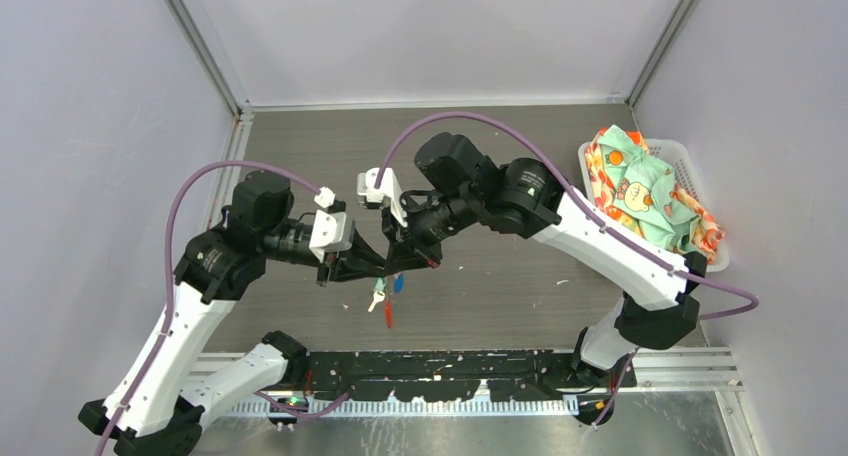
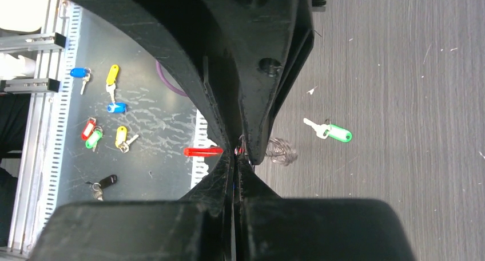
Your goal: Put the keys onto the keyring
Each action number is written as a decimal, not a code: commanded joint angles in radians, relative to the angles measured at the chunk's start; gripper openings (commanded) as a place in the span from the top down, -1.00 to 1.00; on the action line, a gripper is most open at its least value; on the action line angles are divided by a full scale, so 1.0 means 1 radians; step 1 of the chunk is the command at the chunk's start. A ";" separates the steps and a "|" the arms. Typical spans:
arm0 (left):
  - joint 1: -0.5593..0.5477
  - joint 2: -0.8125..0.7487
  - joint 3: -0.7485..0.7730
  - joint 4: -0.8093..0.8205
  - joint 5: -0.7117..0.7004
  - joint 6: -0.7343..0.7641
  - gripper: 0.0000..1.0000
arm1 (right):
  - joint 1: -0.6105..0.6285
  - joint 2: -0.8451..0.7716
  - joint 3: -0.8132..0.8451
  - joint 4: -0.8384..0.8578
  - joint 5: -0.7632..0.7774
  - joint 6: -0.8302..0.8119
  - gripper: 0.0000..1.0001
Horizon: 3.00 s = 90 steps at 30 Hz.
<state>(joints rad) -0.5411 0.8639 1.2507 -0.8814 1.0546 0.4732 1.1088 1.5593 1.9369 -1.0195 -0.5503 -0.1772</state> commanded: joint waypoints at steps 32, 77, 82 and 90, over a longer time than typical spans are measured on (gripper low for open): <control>-0.034 -0.086 -0.105 0.525 0.016 -0.580 0.99 | -0.033 -0.443 -0.575 0.784 0.160 0.269 0.13; -0.033 0.042 0.138 -0.115 -0.053 0.048 0.23 | -0.035 -0.233 -0.223 0.255 0.095 0.110 0.98; -0.034 0.069 0.167 -0.159 -0.043 0.098 0.52 | -0.035 -0.183 -0.147 0.174 0.077 0.098 0.98; -0.035 0.076 0.127 -0.094 -0.021 0.050 0.50 | -0.035 -0.140 -0.082 0.112 0.049 0.083 0.98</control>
<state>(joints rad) -0.5697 0.9409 1.3884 -1.0046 0.9985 0.5323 1.0760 1.4124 1.7809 -0.8841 -0.4648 -0.0772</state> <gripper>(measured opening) 0.245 0.029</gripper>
